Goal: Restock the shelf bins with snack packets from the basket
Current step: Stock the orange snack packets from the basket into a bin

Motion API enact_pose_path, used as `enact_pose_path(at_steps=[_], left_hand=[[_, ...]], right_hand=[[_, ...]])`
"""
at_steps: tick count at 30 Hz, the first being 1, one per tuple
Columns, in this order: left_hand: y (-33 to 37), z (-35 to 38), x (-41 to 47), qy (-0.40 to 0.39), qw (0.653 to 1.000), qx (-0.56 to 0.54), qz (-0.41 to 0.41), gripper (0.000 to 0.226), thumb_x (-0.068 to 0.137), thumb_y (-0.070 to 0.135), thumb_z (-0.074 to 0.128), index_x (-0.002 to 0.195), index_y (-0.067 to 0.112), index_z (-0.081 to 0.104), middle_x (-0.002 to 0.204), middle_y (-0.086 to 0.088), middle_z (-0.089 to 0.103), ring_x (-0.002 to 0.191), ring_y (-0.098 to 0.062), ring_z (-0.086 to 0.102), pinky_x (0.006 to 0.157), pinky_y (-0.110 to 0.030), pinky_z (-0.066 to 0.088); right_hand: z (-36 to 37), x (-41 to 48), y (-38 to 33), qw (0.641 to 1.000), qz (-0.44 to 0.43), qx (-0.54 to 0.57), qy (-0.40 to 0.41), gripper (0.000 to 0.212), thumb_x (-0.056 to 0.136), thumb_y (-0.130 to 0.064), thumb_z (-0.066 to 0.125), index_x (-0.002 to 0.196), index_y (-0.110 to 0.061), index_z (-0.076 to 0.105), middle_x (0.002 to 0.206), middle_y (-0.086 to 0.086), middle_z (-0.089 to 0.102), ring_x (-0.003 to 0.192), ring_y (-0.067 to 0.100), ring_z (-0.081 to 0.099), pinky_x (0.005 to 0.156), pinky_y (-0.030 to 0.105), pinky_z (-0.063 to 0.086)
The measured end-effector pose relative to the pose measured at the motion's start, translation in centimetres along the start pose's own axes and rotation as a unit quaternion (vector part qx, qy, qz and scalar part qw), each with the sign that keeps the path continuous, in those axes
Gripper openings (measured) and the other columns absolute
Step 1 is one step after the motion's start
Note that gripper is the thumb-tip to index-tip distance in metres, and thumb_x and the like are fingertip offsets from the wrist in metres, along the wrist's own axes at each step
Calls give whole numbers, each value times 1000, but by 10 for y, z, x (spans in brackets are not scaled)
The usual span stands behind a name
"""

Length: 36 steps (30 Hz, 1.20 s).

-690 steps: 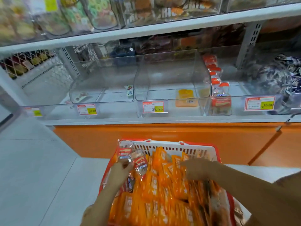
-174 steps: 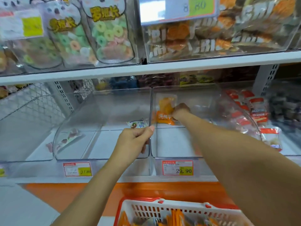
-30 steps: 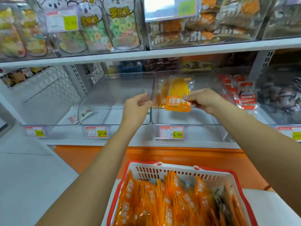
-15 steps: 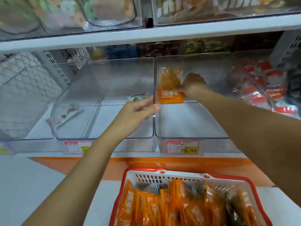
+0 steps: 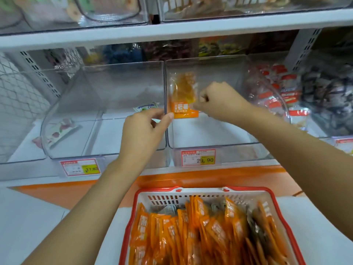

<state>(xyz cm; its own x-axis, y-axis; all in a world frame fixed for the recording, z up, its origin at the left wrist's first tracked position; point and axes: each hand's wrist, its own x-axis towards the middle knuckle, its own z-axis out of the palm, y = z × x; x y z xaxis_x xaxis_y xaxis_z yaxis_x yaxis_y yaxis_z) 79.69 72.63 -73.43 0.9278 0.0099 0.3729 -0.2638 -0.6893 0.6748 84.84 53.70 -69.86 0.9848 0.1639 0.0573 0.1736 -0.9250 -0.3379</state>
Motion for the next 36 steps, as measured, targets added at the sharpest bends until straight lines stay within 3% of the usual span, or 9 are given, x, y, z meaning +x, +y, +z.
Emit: enact_pose_path(at_steps=[5, 8, 11, 14, 17, 23, 27, 30, 36], left_hand=[[11, 1, -26, 96, 982, 18, 163, 26, 96, 34, 46, 75, 18, 48, 71, 7, 46, 62, -8, 39, 55, -17, 31], [27, 14, -53, 41, 949, 59, 306, 36, 96, 28, 42, 63, 14, 48, 59, 3, 41, 52, -16, 41, 47, -30, 32], [29, 39, -91, -61, 920, 123, 367, 38, 93, 28, 42, 61, 14, 56, 57, -1, 55, 51, -22, 55, 44, -23, 32], [17, 59, -130, -288, 873, 266, 288, 39, 100, 32, 34, 87, 12, 65, 89, -7, 67, 82, -27, 63, 60, -31, 39], [-11, 72, -158, -431, 837, 298, 155, 32, 100, 22, 36, 96, 6, 63, 101, -13, 65, 90, -29, 61, 68, -34, 41], [-67, 90, -213, -531, 808, 251, -50, 26, 90, 18, 46, 104, 6, 65, 104, -15, 65, 94, -31, 61, 81, -41, 53], [-64, 90, -223, -516, 821, 233, -77, 30, 92, 22, 48, 115, 10, 62, 115, -12, 63, 103, -27, 60, 84, -33, 49], [-52, 86, -219, -521, 821, 211, -102, 39, 96, 25, 49, 131, 9, 53, 132, -12, 54, 117, -27, 53, 92, -31, 44], [-35, 65, -202, -476, 843, -49, -247, 60, 86, 32, 69, 139, 19, 45, 141, -3, 48, 129, -19, 46, 105, -35, 40]], right_hand=[[14, -96, -2, 1000, -9, -13, -12, 48, 91, -46, 56, 58, -16, 38, 59, -2, 44, 56, 15, 41, 51, 28, 29], [33, -140, 6, 999, -19, -37, -32, 47, 91, -46, 55, 56, -22, 34, 57, -4, 41, 58, 16, 41, 53, 29, 27], [59, -161, 18, 996, -26, -59, -57, 42, 94, -37, 51, 58, -17, 39, 63, 3, 51, 65, 21, 47, 53, 29, 28], [95, -174, 43, 984, 20, -89, -155, 27, 95, -34, 50, 80, -16, 62, 89, 4, 65, 82, 20, 60, 58, 22, 36], [139, -198, 84, 971, 38, -50, -230, 25, 95, -20, 49, 117, -25, 62, 130, -1, 58, 91, 13, 62, 70, 16, 45], [184, -232, 109, 944, -38, -70, -321, 72, 89, 8, 34, 149, -32, 26, 146, 6, 40, 119, 26, 52, 90, 28, 43], [183, -232, 110, 957, -3, -102, -271, 62, 90, 6, 31, 142, -27, 34, 136, 9, 49, 117, 29, 54, 95, 40, 48], [174, -224, 107, 963, 4, -82, -255, 32, 90, -6, 47, 116, -23, 58, 119, 4, 59, 109, 22, 57, 92, 32, 48], [103, -194, 72, 969, 64, 220, -98, 9, 87, -12, 66, 81, -5, 64, 68, -2, 55, 67, 15, 53, 61, 24, 40]])
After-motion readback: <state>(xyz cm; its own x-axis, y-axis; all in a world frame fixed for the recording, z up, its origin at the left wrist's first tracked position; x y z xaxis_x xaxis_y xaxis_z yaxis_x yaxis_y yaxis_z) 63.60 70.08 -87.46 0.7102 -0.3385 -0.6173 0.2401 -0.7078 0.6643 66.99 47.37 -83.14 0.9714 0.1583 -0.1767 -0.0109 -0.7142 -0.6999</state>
